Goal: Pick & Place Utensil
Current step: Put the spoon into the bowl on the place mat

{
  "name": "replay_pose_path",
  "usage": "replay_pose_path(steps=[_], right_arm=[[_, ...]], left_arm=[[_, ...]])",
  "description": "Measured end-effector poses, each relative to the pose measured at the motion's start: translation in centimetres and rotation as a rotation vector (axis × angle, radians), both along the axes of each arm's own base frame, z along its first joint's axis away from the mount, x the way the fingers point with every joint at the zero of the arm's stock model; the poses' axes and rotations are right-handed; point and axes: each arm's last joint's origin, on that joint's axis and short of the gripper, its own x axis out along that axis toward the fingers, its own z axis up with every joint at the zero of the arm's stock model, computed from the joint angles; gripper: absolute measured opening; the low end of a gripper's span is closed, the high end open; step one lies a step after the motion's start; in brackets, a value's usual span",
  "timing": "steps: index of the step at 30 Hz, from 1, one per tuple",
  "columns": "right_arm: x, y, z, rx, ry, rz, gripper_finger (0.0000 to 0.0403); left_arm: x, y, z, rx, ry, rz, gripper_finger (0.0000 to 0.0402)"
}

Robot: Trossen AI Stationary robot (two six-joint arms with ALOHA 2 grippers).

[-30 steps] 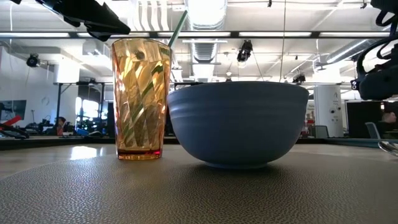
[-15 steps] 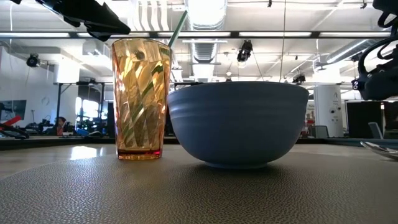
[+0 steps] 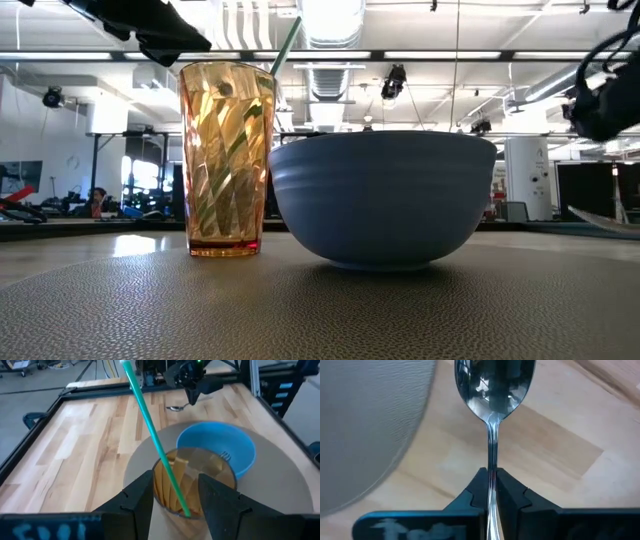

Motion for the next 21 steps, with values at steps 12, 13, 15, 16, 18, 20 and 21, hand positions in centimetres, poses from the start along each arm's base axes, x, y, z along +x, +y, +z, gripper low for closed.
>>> replay_pose_path(steps=[12, 13, 15, 16, 18, 20, 21], right_arm=[[1.1, 0.3, 3.8, -0.036, -0.207, 0.218, 0.0013], [1.2, 0.4, 4.1, -0.048, -0.223, 0.238, 0.0013], [1.5, 0.5, 4.8, -0.07, -0.247, 0.283, 0.0013], [1.6, 0.5, 5.1, -0.082, -0.256, 0.307, 0.0013], [1.9, 0.6, 5.7, -0.104, -0.279, 0.35, 0.0013], [2.0, 0.7, 6.5, -0.126, -0.29, 0.396, 0.0013], [2.1, 0.7, 6.9, -0.139, -0.292, 0.418, 0.0013]], left_arm=[[0.2, 0.0, 2.2, -0.095, -0.079, 0.026, 0.0158], [0.2, -0.1, 2.4, -0.106, -0.087, 0.029, 0.0158], [0.2, -0.1, 3.0, -0.129, -0.103, 0.035, 0.0158], [0.2, 0.0, 3.3, -0.142, -0.111, 0.038, 0.0158], [0.2, -0.1, 3.9, -0.168, -0.131, 0.043, 0.0158], [0.2, 0.0, 4.5, -0.199, -0.149, 0.05, 0.0158], [0.1, 0.0, 4.8, -0.216, -0.16, 0.054, 0.0158]])
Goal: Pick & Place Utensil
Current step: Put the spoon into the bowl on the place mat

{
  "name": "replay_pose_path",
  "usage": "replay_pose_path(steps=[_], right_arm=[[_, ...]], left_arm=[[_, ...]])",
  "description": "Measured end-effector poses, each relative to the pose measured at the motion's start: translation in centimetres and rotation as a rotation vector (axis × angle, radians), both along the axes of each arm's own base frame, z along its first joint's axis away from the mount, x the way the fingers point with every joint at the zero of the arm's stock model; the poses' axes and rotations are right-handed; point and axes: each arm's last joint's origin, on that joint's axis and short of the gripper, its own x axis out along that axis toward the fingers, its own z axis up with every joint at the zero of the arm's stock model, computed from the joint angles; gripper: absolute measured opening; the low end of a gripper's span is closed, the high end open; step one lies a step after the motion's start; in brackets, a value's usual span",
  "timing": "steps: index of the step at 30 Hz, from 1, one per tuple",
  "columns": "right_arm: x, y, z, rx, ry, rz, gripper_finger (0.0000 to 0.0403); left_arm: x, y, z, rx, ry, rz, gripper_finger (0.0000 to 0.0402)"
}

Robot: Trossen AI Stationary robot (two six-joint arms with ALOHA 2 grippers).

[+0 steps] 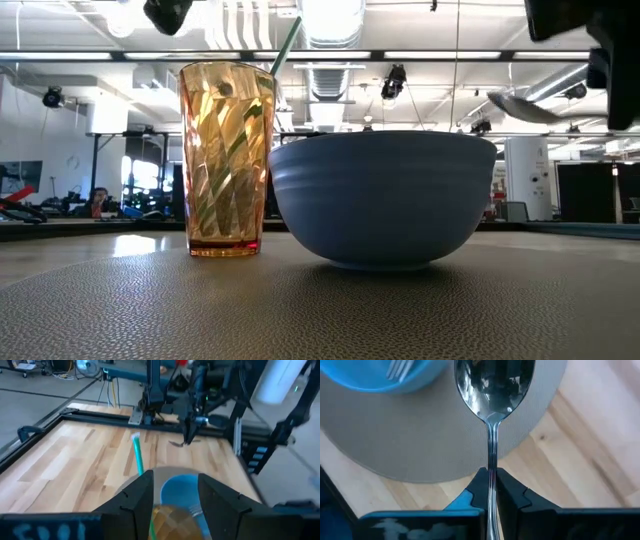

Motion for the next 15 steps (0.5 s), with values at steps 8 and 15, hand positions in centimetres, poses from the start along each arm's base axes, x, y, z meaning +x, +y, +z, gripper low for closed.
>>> replay_pose_path(steps=[8, 15], right_arm=[[0.4, 0.0, 3.6, -0.127, -0.04, 0.17, 0.0013], [0.7, -0.3, 7.0, -0.304, -0.09, 0.323, 0.0013]], left_arm=[[1.1, -0.3, 1.7, -0.058, -0.048, 0.009, 0.0158], [3.0, -0.7, 3.9, -0.063, -0.068, 0.023, 0.0158]])
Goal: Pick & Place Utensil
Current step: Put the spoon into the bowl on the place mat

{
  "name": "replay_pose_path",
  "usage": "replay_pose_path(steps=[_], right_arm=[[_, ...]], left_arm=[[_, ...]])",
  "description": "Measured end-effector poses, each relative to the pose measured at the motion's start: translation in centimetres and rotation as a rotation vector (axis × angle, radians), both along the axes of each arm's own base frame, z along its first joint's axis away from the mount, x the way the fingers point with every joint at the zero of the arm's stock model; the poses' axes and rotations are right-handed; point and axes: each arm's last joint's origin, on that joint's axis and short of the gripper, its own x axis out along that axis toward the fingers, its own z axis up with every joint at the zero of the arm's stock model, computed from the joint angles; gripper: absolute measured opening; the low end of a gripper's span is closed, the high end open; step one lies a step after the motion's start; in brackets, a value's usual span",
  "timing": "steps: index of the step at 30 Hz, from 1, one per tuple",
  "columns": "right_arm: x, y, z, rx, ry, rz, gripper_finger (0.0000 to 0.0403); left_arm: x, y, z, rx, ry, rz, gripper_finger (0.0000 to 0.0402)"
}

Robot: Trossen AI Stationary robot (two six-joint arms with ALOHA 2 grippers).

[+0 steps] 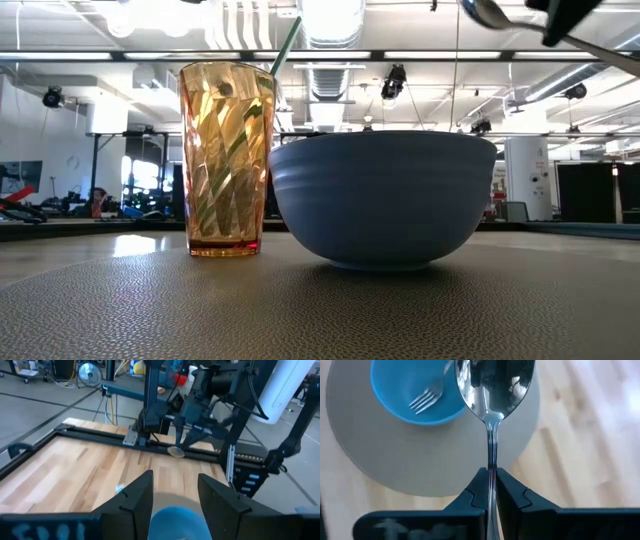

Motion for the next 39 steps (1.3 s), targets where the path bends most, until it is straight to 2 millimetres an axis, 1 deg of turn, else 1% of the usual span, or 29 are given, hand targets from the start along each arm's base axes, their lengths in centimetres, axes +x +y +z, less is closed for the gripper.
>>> replay_pose_path(steps=[3, 8, 11, 15, 18, 22, 24, 30, 33, 39], right_arm=[[0.1, -0.4, 1.2, -0.063, -0.004, 0.056, 0.0013], [0.5, -1.6, 2.7, -0.17, -0.003, 0.123, 0.0013], [0.8, -2.3, 3.3, -0.226, 0.008, 0.157, 0.0013], [1.3, -3.5, 3.4, -0.285, 0.041, 0.209, 0.0013], [1.8, -4.3, 3.2, -0.345, 0.073, 0.241, 0.0013], [2.3, -5.0, 2.8, -0.438, 0.131, 0.305, 0.0013], [2.5, -5.1, 2.7, -0.482, 0.151, 0.336, 0.0013], [3.1, -5.1, 2.1, -0.633, 0.22, 0.437, 0.0013], [3.6, -5.0, 1.7, -0.712, 0.267, 0.489, 0.0013], [4.7, -4.8, 0.5, -0.896, 0.376, 0.575, 0.0013]], left_arm=[[0.8, 0.1, 1.5, -0.005, -0.017, 0.012, 0.0158], [2.0, 1.1, 3.7, -0.004, 0.016, 0.067, 0.0157], [2.8, 2.0, 4.6, -0.016, 0.057, 0.109, 0.0153], [4.3, 3.1, 5.4, -0.03, 0.107, 0.124, 0.0149], [5.7, 4.0, 5.5, -0.079, 0.148, 0.095, 0.0147], [7.7, 5.3, 4.9, -0.127, 0.205, 0.075, 0.0147], [8.7, 6.0, 4.4, -0.147, 0.242, 0.075, 0.0147], [11.3, 7.5, 3.7, -0.236, 0.309, 0.038, 0.0147], [12.6, 7.9, 3.3, -0.268, 0.345, 0.006, 0.0147], [14.3, 8.2, 3.1, -0.294, 0.4, -0.022, 0.0147]])
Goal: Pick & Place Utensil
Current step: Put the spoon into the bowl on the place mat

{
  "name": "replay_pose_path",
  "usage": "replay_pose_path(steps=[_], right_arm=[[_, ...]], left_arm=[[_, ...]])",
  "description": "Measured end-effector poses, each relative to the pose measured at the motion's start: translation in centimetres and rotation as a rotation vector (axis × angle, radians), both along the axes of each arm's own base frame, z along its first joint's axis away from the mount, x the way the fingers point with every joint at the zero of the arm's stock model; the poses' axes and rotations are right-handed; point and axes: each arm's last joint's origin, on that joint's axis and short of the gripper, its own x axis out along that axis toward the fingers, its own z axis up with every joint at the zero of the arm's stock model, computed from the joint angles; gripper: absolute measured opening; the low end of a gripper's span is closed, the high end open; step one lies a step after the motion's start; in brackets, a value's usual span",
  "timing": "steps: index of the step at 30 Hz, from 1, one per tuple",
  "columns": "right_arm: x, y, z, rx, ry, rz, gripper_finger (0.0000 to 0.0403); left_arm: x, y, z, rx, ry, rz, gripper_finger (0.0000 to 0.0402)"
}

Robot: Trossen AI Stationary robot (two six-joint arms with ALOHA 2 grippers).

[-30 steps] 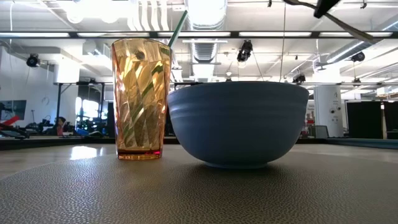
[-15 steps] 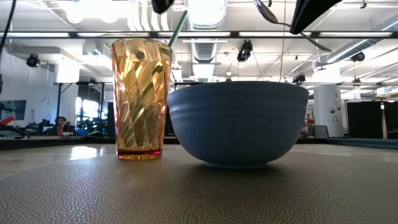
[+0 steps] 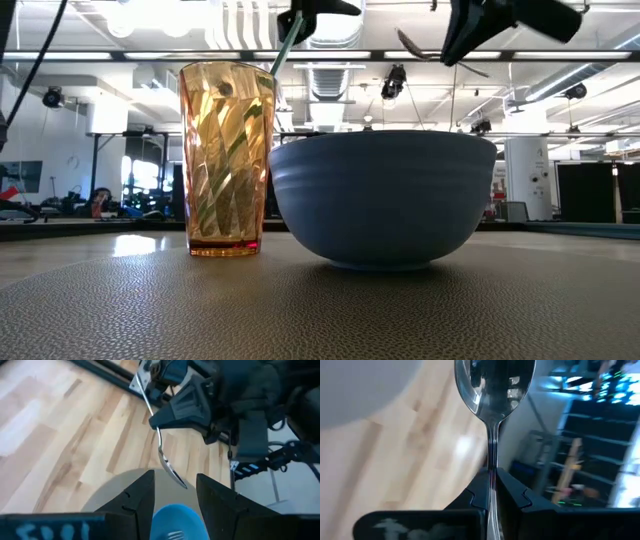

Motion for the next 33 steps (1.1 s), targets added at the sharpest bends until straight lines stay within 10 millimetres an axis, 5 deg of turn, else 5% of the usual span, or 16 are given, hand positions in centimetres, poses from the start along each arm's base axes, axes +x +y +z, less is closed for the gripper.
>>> replay_pose_path(steps=[19, 33], right_arm=[[2.0, 1.1, -0.3, -0.344, 0.02, 0.141, 0.0013], [3.7, 1.9, 0.5, -0.393, -0.018, 0.236, 0.0013]], left_arm=[[1.1, 0.0, -1.2, 0.002, 0.07, -0.001, 0.0147], [1.1, 0.1, -1.2, 0.042, 0.065, 0.004, 0.0147]])
